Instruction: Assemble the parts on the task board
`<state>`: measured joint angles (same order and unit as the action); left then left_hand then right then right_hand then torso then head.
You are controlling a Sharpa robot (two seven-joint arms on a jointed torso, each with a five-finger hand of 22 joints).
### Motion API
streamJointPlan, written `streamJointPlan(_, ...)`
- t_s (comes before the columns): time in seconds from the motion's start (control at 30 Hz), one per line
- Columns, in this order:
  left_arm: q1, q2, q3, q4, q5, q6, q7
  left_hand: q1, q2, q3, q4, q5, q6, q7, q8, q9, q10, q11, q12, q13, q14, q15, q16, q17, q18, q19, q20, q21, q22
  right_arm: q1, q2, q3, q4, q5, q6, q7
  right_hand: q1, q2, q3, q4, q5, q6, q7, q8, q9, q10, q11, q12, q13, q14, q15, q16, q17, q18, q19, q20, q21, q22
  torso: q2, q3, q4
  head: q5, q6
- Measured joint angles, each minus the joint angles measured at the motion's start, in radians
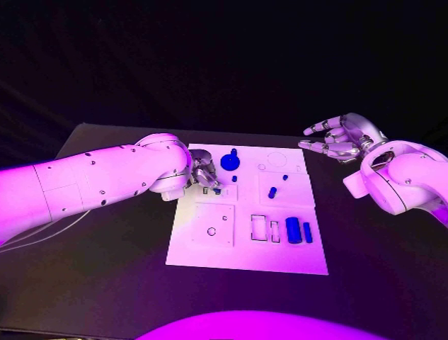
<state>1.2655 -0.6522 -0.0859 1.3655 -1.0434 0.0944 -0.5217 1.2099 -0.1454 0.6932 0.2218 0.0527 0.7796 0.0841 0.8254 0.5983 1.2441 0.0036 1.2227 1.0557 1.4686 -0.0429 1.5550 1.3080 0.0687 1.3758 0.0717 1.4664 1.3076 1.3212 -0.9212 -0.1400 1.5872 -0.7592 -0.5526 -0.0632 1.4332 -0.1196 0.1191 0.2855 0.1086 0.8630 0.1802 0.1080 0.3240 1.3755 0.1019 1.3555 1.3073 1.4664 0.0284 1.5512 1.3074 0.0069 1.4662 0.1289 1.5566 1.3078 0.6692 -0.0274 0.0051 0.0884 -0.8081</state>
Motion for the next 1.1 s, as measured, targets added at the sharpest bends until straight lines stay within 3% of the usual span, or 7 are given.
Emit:
streamJointPlan(0.8, 0.000, 0.004, -0.001, -0.008, -0.010, 0.030, -0.001, -0.011, -0.003, 0.004, 0.001, 0.003, 0.001, -0.005, 0.000, 0.001, 0.007, 0.000, 0.004, 0.003, -0.004, -0.004, 0.005, 0.000, 0.000, 0.000, 0.000, 0.000, 0.000, -0.001, 0.001, 0.000, -0.001, 0.000, 0.001, 0.000, 0.000, 0.000, 0.000, 0.000, 0.000, 0.000, 0.000, 0.000, 0.000, 0.000, 0.000, 0.000, 0.001, 0.000, 0.000, 0.000, 0.000, 0.000, 0.000, 0.000, 0.000, 0.000, 0.000, 0.0009, -0.0006, 0.002, -0.005)
streamJointPlan(0.83, 0.000, 0.006, -0.001, -0.009, -0.010, 0.030, -0.001, -0.011, -0.003, 0.004, 0.001, 0.003, 0.001, -0.005, 0.000, 0.005, 0.007, 0.000, 0.004, 0.003, -0.004, -0.004, 0.005, 0.000, 0.000, 0.000, 0.000, 0.000, 0.000, -0.001, 0.001, 0.000, -0.001, 0.000, 0.001, 0.000, 0.000, 0.000, 0.000, 0.000, 0.000, 0.000, 0.000, 0.000, 0.000, 0.000, 0.000, 0.000, 0.001, 0.000, 0.000, 0.000, 0.000, 0.000, 0.000, 0.000, 0.000, 0.000, 0.000, 0.0009, -0.0006, 0.002, -0.005)
streamJointPlan(0.87, 0.000, 0.007, -0.001, -0.010, -0.010, 0.030, -0.001, -0.011, -0.003, 0.004, 0.001, 0.003, 0.001, -0.005, 0.000, 0.044, 0.007, 0.000, 0.004, 0.003, -0.004, -0.004, 0.005, 0.000, 0.000, 0.000, 0.000, 0.000, 0.000, -0.001, 0.001, 0.000, -0.001, 0.000, 0.001, 0.000, 0.000, 0.000, 0.000, 0.000, 0.000, 0.000, 0.000, 0.000, 0.000, 0.000, 0.000, 0.000, 0.001, 0.000, 0.000, 0.000, 0.000, 0.000, 0.000, 0.000, 0.000, 0.000, 0.000, 0.0010, -0.0006, 0.002, -0.005)
streamJointPlan(1.1, 0.000, 0.018, -0.001, -0.021, -0.010, 0.033, -0.001, -0.021, 0.006, 0.010, 0.007, 0.003, 0.001, -0.005, 0.004, 0.119, 0.009, -0.002, 0.004, 0.004, -0.004, -0.004, 0.005, 0.000, 0.000, 0.004, -0.004, 0.000, 0.000, -0.001, 0.001, 0.000, -0.001, 0.000, 0.001, 0.000, -0.009, 0.001, 0.000, 0.000, 0.000, 0.000, 0.000, 0.000, 0.000, 0.000, 0.000, 0.000, 0.001, 0.000, 0.000, 0.000, 0.000, 0.000, 0.000, 0.000, 0.000, 0.000, 0.000, 0.0010, -0.0006, 0.002, -0.005)
